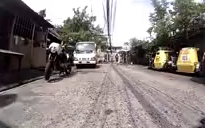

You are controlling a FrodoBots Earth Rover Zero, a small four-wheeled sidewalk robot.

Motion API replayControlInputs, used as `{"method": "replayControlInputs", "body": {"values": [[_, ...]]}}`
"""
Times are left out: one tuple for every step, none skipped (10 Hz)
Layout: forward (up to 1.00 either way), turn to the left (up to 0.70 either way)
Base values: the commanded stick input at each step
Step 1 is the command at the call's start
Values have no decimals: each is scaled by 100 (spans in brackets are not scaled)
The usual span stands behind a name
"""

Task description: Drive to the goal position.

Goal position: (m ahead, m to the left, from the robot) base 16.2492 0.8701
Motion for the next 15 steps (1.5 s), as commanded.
{"method": "replayControlInputs", "body": {"values": [[70,0],[70,0],[70,0],[70,0],[70,0],[70,0],[70,0],[70,0],[70,0],[70,0],[70,0],[70,0],[70,0],[70,0],[70,0]]}}
